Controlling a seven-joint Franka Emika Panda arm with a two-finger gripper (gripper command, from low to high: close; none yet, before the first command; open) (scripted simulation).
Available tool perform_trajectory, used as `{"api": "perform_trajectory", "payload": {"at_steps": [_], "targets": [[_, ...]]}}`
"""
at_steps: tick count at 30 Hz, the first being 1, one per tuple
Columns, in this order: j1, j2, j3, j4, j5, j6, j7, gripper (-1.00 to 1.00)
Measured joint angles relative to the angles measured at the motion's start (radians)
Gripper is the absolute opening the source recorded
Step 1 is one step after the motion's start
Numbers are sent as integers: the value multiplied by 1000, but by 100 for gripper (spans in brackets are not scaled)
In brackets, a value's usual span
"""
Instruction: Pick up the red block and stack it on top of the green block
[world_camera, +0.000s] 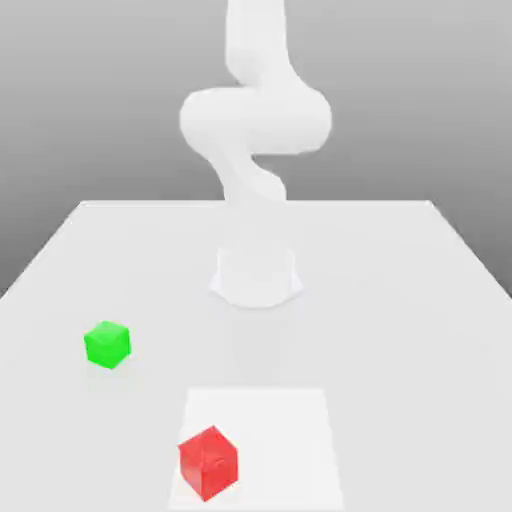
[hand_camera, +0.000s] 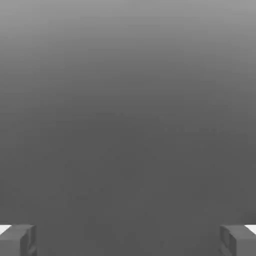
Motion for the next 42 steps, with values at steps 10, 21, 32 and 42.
{"api": "perform_trajectory", "payload": {"at_steps": [10,21,32,42], "targets": [[-151,371,97,-86,-85,148,341,0],[-220,764,103,-181,-97,312,653,0],[-188,1066,59,-183,-97,523,751,-100],[-209,905,87,-211,-43,391,714,-100]]}}
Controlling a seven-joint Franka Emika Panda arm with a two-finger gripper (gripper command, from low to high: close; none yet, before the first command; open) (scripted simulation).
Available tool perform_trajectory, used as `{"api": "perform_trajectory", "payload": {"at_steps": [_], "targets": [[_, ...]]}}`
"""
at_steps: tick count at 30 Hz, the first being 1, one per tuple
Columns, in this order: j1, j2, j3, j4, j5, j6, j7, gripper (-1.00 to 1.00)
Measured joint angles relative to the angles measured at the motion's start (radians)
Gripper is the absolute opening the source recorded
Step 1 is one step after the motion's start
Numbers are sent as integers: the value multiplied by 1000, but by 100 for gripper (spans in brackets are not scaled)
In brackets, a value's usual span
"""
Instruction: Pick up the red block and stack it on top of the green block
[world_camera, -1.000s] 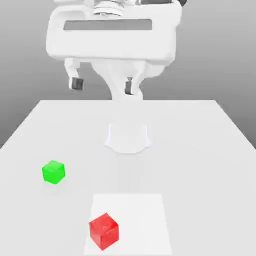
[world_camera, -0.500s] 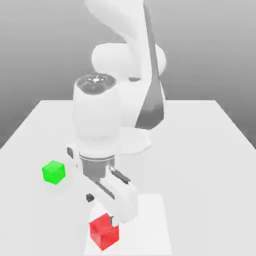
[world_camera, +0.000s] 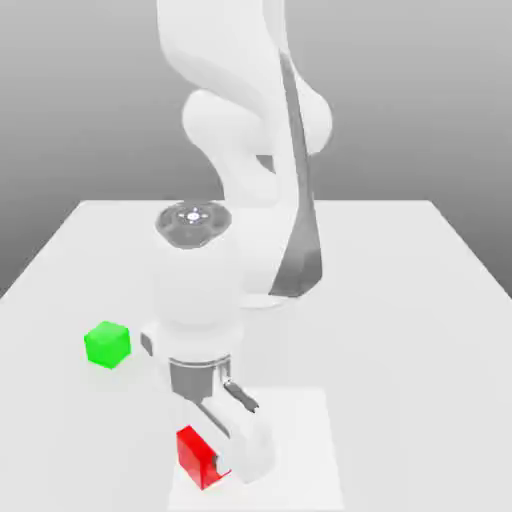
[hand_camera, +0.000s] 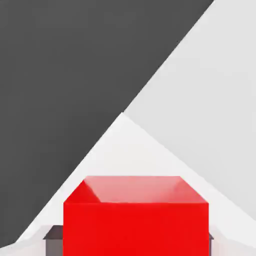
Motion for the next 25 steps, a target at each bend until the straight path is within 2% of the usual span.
{"api": "perform_trajectory", "payload": {"at_steps": [3,8,14,22,23,25], "targets": [[-51,-96,-78,-76,-30,-26,111,-100],[-268,-264,-161,-229,-85,-43,336,-100],[-441,-472,-263,-416,-58,-53,542,-100],[-436,-252,-295,-437,27,189,522,-100],[-438,-222,-286,-436,45,217,511,100],[-437,-222,-286,-436,45,217,511,100]]}}
